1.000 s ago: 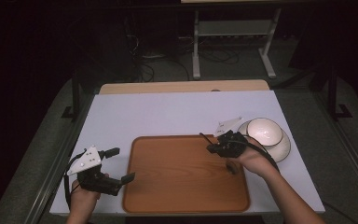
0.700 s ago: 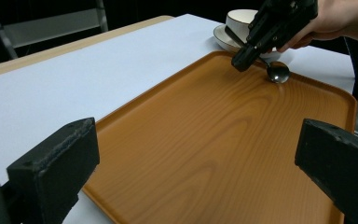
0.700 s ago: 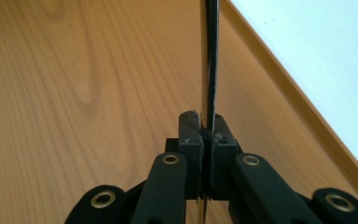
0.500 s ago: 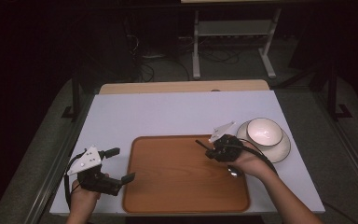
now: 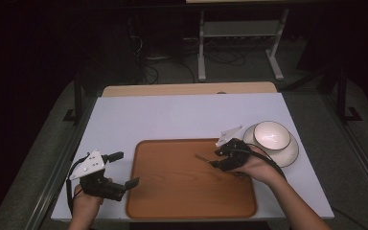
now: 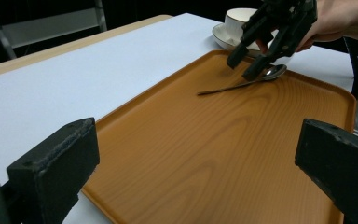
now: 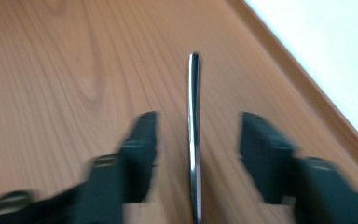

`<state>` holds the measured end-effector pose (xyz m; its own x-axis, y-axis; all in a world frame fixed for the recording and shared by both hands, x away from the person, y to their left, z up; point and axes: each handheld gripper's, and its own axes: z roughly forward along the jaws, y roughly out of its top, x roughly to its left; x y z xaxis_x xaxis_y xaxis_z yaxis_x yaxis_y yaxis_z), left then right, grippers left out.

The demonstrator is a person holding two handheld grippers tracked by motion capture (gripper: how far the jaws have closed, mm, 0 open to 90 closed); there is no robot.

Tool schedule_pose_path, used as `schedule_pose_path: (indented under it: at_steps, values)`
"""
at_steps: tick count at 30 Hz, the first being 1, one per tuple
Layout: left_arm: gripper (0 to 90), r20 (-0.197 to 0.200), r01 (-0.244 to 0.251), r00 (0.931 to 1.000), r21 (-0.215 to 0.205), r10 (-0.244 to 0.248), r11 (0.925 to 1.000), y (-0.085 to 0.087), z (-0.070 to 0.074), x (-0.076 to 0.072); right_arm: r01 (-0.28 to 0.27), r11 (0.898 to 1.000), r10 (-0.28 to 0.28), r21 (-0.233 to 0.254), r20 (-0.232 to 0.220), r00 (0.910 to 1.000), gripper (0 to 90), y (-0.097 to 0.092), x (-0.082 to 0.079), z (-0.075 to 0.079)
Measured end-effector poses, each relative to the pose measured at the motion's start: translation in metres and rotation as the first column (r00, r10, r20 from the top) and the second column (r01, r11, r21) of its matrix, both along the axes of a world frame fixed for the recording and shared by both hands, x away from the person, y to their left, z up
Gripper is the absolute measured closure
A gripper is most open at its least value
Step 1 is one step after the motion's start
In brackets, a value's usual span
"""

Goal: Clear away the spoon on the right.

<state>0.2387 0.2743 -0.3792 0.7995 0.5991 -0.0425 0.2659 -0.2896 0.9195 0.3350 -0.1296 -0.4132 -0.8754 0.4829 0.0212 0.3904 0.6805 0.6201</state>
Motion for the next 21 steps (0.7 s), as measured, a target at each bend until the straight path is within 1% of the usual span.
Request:
schedule_pose_path:
  at_steps: [2, 3, 4, 5, 6, 9, 12, 13, 14, 16, 18, 19, 21]
  values:
    - [0.0, -0.001, -0.001, 1.0, -0.002, 0.001, 1.0, 0.001, 0.0, 0.0, 0.012, 0.999, -0.012, 0.036, -0.002, 0.9999, 33.1, -0.003, -0.001, 0.004]
    - [0.0, 0.0, -0.001, 1.0, -0.004, 0.001, 1.0, 0.0, 0.0, 0.0, 0.02, 0.998, -0.021, 0.056, 0.012, 0.9997, 28.3, -0.005, -0.002, 0.005]
    - [0.0, 0.001, -0.001, 1.0, -0.003, 0.001, 1.0, 0.0, 0.0, 0.0, 0.033, 0.996, -0.035, 0.077, 0.025, 0.9991, 25.7, -0.007, -0.003, 0.007]
    - [0.0, 0.002, 0.002, 1.0, 0.002, -0.002, 1.0, 0.0, 0.0, 0.0, 0.037, 0.995, -0.041, 0.088, 0.038, 0.9984, 23.2, -0.008, -0.004, 0.008]
    - [0.0, 0.001, 0.003, 1.0, 0.007, -0.004, 1.0, -0.001, 0.0, 0.0, 0.045, 0.994, -0.051, 0.104, 0.059, 0.9969, 20.4, -0.01, -0.005, 0.01]
    - [0.0, 0.001, 0.004, 1.0, 0.0, -0.004, 1.0, 0.0, 0.0, 0.0, 0.05, 0.985, -0.066, 0.163, 0.091, 0.9937, 14.6, -0.019, -0.01, 0.017]
    - [0.0, 0.001, 0.005, 1.0, 0.001, -0.005, 1.0, 0.0, 0.0, 0.0, 0.06, 0.974, -0.087, 0.218, 0.118, 0.9892, 13.5, -0.029, -0.015, 0.026]
    - [0.0, 0.002, 0.005, 1.0, 0.002, -0.005, 1.0, 0.0, 0.0, 0.0, 0.062, 0.968, -0.097, 0.242, 0.135, 0.9862, 13.5, -0.033, -0.019, 0.03]
    - [0.0, 0.003, 0.005, 1.0, 0.005, -0.005, 1.0, 0.0, 0.0, 0.0, 0.064, 0.963, -0.104, 0.26, 0.143, 0.9843, 13.5, -0.037, -0.021, 0.032]
    - [0.0, 0.003, 0.006, 1.0, 0.007, -0.006, 1.0, -0.001, 0.0, 0.0, 0.068, 0.955, -0.118, 0.289, 0.158, 0.9804, 13.3, -0.043, -0.026, 0.037]
    - [0.0, 0.002, 0.005, 1.0, 0.003, -0.005, 1.0, 0.0, 0.0, -0.001, 0.072, 0.946, -0.134, 0.316, 0.18, 0.9744, 13.2, -0.05, -0.03, 0.041]
    - [0.0, 0.001, 0.005, 1.0, 0.001, -0.005, 1.0, 0.0, 0.0, -0.001, 0.077, 0.937, -0.147, 0.342, 0.185, 0.9717, 13.2, -0.055, -0.034, 0.044]
    - [0.0, 0.0, 0.002, 1.0, -0.001, -0.002, 1.0, 0.0, 0.0, 0.0, 0.077, 0.928, -0.159, 0.364, 0.2, 0.9668, 13.2, -0.06, -0.038, 0.047]
